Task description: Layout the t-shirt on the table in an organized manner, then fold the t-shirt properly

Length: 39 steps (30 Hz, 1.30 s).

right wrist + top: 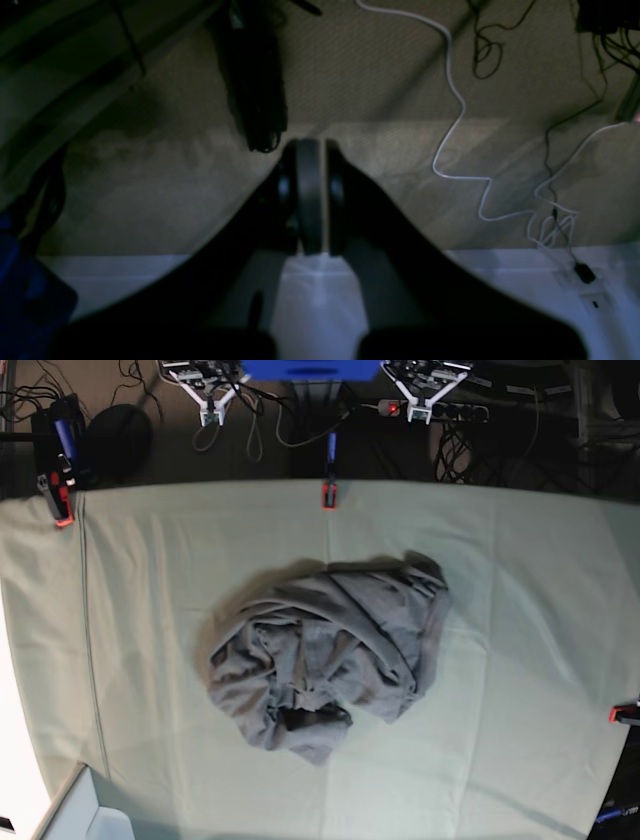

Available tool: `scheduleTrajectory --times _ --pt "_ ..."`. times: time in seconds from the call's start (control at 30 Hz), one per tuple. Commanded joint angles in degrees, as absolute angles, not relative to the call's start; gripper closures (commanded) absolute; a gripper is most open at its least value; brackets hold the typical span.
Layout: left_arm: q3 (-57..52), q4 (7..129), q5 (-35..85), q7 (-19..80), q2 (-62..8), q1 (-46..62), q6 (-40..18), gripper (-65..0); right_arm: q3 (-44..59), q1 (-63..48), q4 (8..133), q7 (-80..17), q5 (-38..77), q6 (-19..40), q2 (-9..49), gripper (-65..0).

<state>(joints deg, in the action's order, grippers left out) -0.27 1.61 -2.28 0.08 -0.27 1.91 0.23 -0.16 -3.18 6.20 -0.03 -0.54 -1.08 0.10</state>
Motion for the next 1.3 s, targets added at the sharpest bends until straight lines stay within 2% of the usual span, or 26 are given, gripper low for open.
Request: scheduleTrajectory --times 0.0,0.13,1.27 --pt "-0.3 3.4 -2.1 0.0 0.0 2.2 0.2 -0.2 -0.3 -3.2 6.4 -0.2 -0.1 0.3 0.3 0.0" --pt "-0.3 7.1 -2.1 0.5 -0.2 4.4 0.2 -0.1 -0.3 -3.3 6.4 -0.2 -0.1 0.3 0.4 0.0" --pt "-0.3 7.3 -2.1 0.6 -1.4 5.5 0.2 -0.1 -0.2 -3.4 6.4 0.0 -0.1 0.3 0.0 0.0"
